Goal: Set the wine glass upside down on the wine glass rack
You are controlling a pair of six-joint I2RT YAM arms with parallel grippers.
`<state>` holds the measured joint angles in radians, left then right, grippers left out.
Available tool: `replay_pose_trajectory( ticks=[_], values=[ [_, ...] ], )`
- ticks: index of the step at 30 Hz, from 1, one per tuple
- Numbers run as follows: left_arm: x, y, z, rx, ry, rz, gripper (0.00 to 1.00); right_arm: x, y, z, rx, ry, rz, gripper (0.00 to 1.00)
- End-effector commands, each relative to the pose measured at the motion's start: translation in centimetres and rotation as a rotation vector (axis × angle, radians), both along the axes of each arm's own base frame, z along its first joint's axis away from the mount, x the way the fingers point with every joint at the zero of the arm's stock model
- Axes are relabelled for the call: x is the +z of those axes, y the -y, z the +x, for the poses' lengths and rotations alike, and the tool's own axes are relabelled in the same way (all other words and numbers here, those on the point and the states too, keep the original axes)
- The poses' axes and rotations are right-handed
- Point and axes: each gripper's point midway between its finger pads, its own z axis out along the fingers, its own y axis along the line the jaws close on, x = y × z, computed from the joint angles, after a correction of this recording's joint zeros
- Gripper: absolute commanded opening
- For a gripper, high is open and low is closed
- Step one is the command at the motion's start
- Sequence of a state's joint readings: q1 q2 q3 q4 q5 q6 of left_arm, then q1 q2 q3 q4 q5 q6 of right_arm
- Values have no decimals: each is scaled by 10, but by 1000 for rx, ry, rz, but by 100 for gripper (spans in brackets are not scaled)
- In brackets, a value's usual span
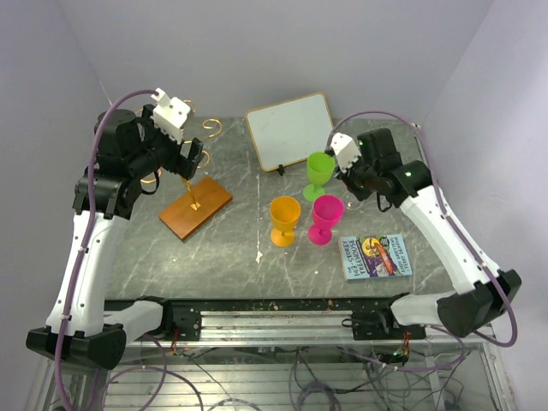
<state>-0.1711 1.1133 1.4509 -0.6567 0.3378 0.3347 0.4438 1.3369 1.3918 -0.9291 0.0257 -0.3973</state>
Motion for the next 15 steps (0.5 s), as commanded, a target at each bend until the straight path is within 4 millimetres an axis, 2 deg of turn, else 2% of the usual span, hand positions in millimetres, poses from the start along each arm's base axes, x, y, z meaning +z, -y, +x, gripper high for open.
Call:
replay_pose_trajectory(
  ticks=[1, 5, 8, 11, 15],
  values=[
    [40, 3, -6, 2, 92, -57, 100, 42, 14, -9, -15, 87, 43, 0],
    [63, -4, -6, 60, 154, -96, 99, 75, 16, -22, 19, 141, 116, 0],
    [78, -12, -10, 109, 199, -131, 99, 115, 19, -32, 47, 208, 196, 0],
    [86, -16, -13, 143, 227, -168, 99, 157, 23, -44, 84, 302, 244, 0],
    [89, -19, -13, 182, 228, -225, 99, 196, 18, -45, 142, 427, 277, 0]
  ],
)
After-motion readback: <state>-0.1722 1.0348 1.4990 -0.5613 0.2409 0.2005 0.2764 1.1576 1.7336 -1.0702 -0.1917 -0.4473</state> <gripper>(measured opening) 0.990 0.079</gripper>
